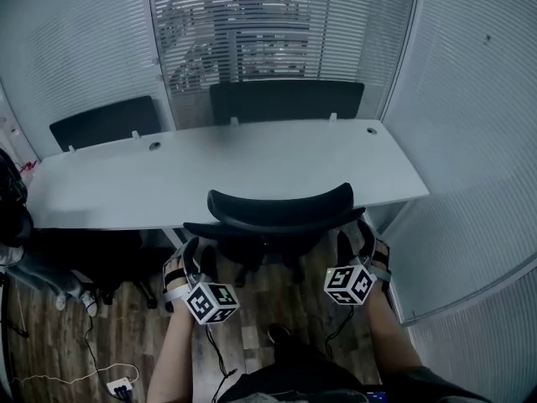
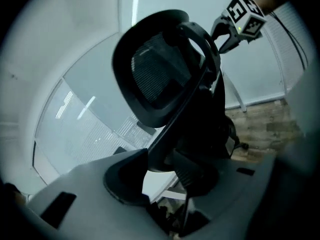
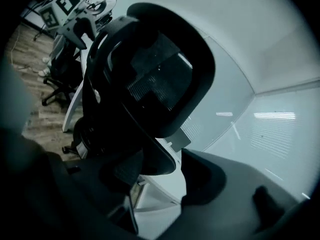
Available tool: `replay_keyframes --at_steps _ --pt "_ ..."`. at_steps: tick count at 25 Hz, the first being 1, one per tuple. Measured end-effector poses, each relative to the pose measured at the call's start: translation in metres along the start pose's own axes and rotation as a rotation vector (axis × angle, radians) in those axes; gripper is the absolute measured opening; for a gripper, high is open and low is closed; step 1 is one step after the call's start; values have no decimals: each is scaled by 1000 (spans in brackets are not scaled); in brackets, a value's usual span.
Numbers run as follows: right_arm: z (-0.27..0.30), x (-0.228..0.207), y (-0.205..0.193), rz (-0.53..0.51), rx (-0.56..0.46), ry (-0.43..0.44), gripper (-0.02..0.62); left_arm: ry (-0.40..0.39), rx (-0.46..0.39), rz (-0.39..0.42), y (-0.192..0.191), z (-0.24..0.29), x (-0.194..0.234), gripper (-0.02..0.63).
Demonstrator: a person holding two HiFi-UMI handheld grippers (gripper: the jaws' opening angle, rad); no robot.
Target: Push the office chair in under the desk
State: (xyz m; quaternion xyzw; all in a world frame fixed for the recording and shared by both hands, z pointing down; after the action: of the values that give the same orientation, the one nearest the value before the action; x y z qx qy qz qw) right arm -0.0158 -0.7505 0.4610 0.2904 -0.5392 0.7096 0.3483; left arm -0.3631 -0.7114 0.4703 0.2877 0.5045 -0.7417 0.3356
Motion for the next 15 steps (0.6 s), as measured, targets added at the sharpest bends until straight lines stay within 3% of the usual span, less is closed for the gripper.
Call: replay_keyframes --at_steps 2,4,5,9,15 --pt "-22 -5 9 58 -27 -13 228 0 -29 -96 1 -20 5 126" --pt "-49 -9 16 108 -52 -44 97 -5 -79 -202 4 -41 8 77" --pt "-62 -8 18 127 -62 -56 66 -13 -108 -255 5 -53 10 69" --pt "-109 6 29 203 -94 -27 38 -54 -199 -409 10 -97 14 37" --pt "-162 19 33 296 -113 65 29 -130 -238 -486 14 -135 3 18"
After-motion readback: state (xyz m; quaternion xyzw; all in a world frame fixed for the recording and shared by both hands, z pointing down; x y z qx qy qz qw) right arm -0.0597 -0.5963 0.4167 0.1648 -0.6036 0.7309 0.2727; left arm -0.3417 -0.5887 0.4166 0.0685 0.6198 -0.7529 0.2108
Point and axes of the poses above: the fingertips, and each gripper's own axes: z forward along the fingers, x to its left, y out of its top, the point moved 5 cm from there along -z, backward along the fingers
